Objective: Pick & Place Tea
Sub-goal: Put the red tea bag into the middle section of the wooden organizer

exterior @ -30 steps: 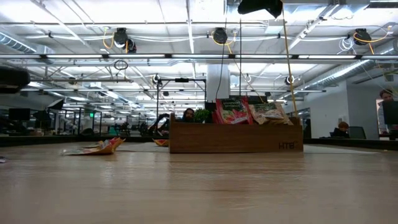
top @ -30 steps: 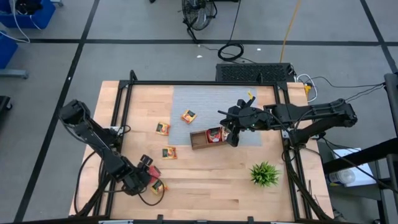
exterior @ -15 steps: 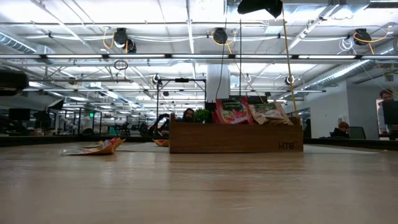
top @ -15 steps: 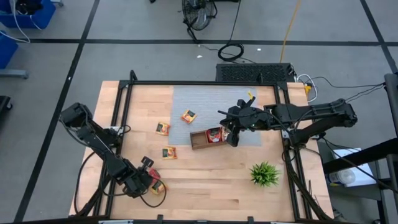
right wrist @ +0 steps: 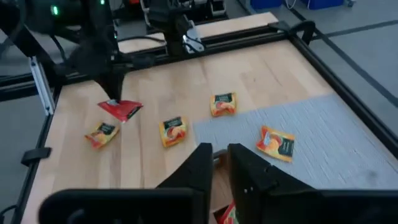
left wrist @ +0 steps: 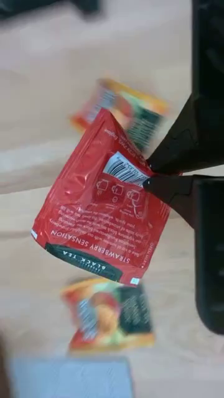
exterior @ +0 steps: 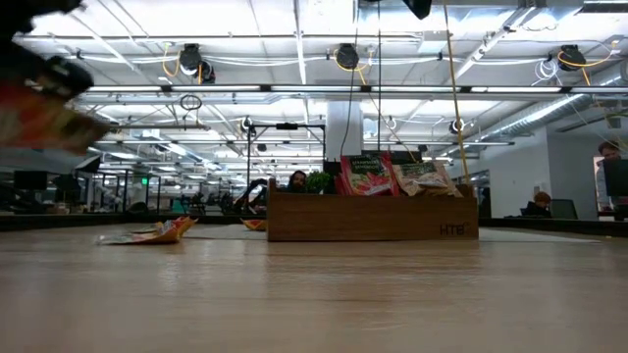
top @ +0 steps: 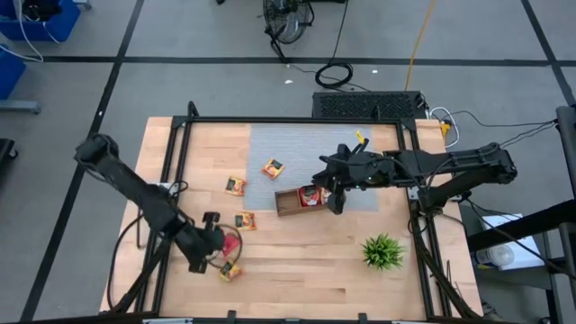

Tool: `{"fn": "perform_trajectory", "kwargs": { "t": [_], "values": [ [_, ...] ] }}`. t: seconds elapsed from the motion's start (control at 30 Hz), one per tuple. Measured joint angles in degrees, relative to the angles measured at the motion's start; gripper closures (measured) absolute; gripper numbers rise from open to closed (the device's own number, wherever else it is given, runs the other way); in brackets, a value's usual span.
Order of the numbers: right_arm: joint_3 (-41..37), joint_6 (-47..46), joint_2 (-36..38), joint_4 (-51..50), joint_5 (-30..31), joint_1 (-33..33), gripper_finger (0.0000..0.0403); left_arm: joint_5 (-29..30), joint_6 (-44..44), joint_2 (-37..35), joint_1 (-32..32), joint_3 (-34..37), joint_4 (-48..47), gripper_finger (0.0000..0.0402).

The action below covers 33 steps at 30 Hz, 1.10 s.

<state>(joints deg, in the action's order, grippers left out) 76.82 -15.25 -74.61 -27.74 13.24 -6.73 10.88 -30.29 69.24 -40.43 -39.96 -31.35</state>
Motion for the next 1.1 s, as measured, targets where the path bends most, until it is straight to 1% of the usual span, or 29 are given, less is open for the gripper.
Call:
{"fn": "perform_trajectory", "kwargs": {
  "t": [0.17, 0.3, 0.43, 0.6, 0.67, 0.77, 0.9, 1.1],
  "values": [
    [0.00, -0.09, 0.00, 0.16, -0.03, 0.01, 0.0331, 4.20, -1.09, -7.66, 4.41, -4.10, 0.70, 0.0397],
    [0.00, 0.19, 0.00, 1.27, -0.03, 0.01, 0.0319, 6.28, 1.23, -11.80, 7.83, -8.09, 5.00, 0.0397],
    [0.00, 2.55, 0.00, 4.21, -0.04, 0.01, 0.0316, 6.41, 5.15, -14.06, 10.69, -10.15, 12.94, 0.0397],
    [0.00, 2.88, 0.00, 7.44, -0.07, 0.01, 0.0318, 5.94, 8.78, -14.80, 13.11, -10.36, 26.10, 0.0397],
    [0.00, 2.88, 0.00, 8.57, -1.89, 0.01, 0.0317, 4.88, 9.64, -14.48, 14.06, -10.36, 30.12, 0.0397],
    [0.00, 2.89, 0.00, 12.46, -7.31, 0.24, 0.0310, -0.14, 10.10, -12.70, 16.70, -10.39, 35.90, 0.0397],
    [0.04, 4.21, 0.04, 17.55, -13.96, 1.06, 0.0295, -9.84, 9.94, -7.80, 22.15, -10.41, 44.28, 0.0397],
    [0.04, 5.89, 0.04, 21.59, -21.43, 2.91, 0.0271, -22.08, 7.72, -1.66, 29.28, -10.39, 57.36, 0.0397]
  ]
}}
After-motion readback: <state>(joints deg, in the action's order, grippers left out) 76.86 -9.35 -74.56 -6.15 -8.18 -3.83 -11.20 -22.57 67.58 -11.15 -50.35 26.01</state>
